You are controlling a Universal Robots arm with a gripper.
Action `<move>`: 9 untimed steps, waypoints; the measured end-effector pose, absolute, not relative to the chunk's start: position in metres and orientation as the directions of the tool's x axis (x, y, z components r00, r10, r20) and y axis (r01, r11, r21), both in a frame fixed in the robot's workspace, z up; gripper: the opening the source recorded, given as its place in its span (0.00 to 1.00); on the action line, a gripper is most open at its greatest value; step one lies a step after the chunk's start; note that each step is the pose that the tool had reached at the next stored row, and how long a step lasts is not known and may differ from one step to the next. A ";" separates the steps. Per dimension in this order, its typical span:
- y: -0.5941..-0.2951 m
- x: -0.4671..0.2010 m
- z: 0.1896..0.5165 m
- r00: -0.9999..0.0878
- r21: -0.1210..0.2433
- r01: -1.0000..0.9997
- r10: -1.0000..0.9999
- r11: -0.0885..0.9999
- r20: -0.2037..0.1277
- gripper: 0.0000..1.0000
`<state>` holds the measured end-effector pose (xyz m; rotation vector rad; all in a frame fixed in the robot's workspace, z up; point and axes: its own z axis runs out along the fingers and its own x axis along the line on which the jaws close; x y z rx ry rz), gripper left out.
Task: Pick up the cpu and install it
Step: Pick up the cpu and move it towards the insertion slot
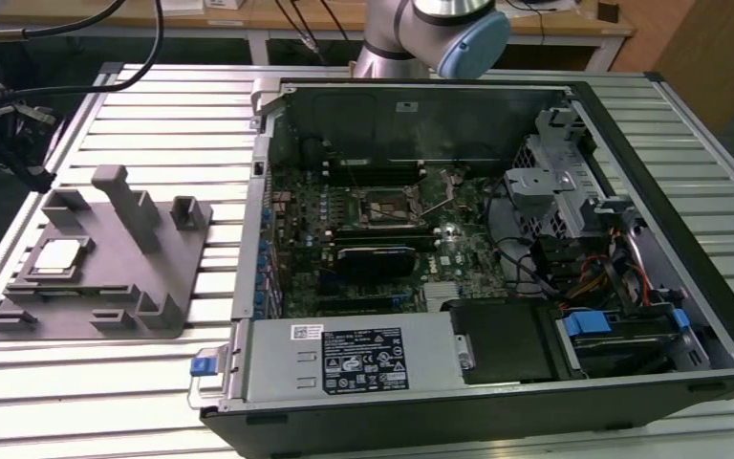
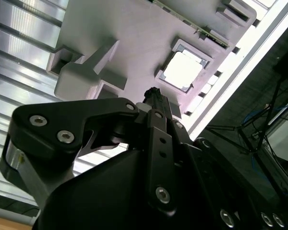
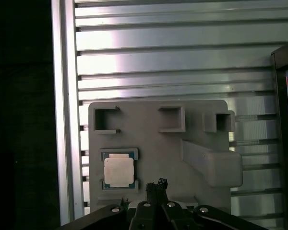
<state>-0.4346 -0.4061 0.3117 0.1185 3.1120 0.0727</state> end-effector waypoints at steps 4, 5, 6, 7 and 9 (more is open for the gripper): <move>-0.406 -0.435 0.310 -0.997 0.048 0.075 0.077 0.996 -0.025 0.11; -0.407 -0.435 0.309 -0.997 0.049 0.075 0.077 0.996 -0.025 0.11; -0.407 -0.435 0.309 -0.997 0.049 0.075 0.077 0.996 -0.025 0.11; -0.407 -0.435 0.308 -0.997 0.049 0.075 0.077 0.996 -0.025 0.11; -0.407 -0.436 0.306 -0.997 0.050 0.075 0.077 0.996 -0.025 0.11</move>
